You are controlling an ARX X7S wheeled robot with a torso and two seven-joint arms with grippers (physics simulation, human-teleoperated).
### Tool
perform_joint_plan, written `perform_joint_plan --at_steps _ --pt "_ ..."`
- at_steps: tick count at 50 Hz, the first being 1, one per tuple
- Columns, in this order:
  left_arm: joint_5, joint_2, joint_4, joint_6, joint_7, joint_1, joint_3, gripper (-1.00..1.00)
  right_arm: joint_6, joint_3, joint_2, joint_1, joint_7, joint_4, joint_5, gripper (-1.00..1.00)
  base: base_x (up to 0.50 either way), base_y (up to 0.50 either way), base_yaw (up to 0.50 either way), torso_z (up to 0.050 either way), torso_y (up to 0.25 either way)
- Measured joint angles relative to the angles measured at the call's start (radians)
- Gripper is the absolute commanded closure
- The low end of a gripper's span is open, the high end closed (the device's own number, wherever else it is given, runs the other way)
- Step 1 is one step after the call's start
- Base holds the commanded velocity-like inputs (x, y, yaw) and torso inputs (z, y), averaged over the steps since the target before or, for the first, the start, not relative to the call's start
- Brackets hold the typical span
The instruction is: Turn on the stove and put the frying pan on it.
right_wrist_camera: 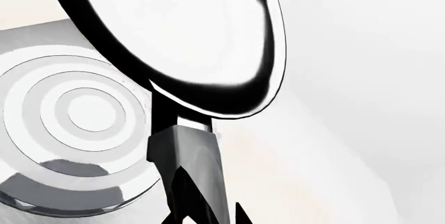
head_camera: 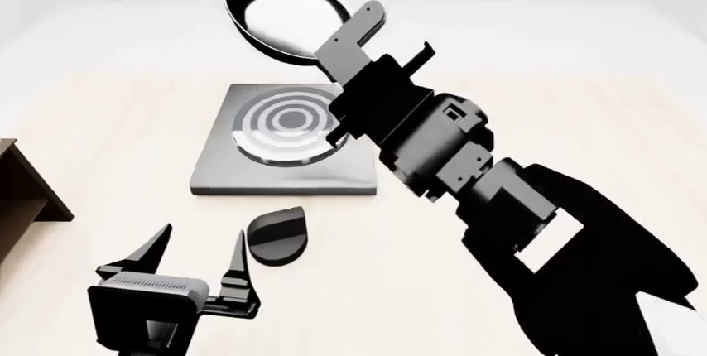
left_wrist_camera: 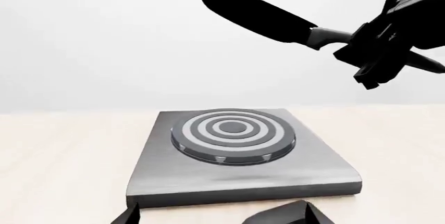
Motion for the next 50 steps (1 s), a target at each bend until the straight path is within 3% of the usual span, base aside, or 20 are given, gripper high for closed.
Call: perform_joint_plan --at_steps 10,21,50 --pt "0.003 -0.003 -0.005 0.009 -0.003 0.001 -0.001 -1.00 -0.082 -0.219 0.000 0.052 0.101 0.034 0.263 1.00 0.00 0.00 0.00 0.000 -0.250" --pt "-0.008 -0.004 -0.005 0.006 -0.009 0.000 -0.006 -1.00 -0.129 -0.350 0.002 0.072 0.153 0.043 0.406 1.00 0.00 0.00 0.00 0.000 -0.150" --pt "-0.035 -0.006 -0.011 -0.002 -0.019 0.001 -0.011 -1.00 -0.127 -0.425 0.001 0.053 0.202 -0.019 0.339 1.00 0.00 0.00 0.00 0.000 0.001"
